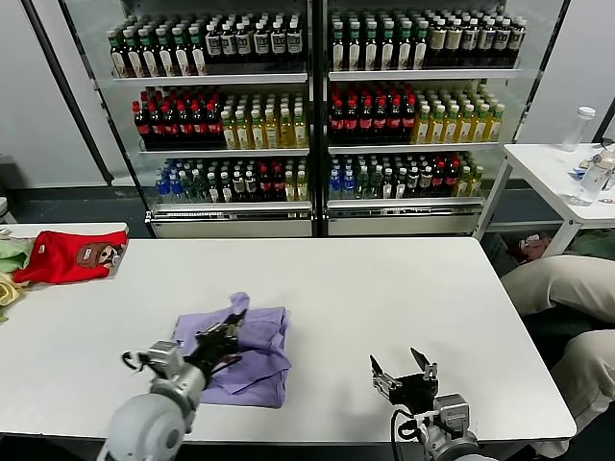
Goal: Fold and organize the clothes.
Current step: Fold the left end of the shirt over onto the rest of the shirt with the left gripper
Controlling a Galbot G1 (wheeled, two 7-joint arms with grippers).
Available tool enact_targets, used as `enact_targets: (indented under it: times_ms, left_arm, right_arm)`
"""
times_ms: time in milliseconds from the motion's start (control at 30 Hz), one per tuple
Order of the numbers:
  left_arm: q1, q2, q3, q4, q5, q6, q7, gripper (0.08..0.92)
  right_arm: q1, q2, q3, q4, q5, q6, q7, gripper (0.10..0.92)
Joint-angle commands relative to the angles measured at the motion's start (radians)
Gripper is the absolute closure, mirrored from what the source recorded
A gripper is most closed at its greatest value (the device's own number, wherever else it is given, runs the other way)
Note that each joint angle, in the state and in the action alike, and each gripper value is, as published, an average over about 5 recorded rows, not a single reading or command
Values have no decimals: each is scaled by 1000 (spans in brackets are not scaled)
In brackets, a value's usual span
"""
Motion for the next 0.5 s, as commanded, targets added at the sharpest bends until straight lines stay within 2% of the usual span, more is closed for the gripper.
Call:
enact_targets:
  times_ms: [33, 133, 233, 367, 500]
  left_arm:
    - [-39, -38, 125, 15, 145, -29, -2, 729]
    - [16, -2, 37, -69, 129, -41, -6, 651]
    - [83, 66, -81, -87, 120, -58, -35, 573]
    - [154, 145, -232, 39, 118, -102, -58, 461]
    - [189, 161, -312, 159, 75, -111, -59, 340]
  right_arm:
    - [1, 1, -1, -1, -1, 0, -1, 203]
    - [1, -1, 0, -2, 0, 1, -2, 203]
    - [0, -5, 3, -2, 1, 3, -4, 203]
    - [4, -7, 2, -7, 3, 5, -7, 203]
    - [12, -6, -5, -17, 2, 8, -8, 203]
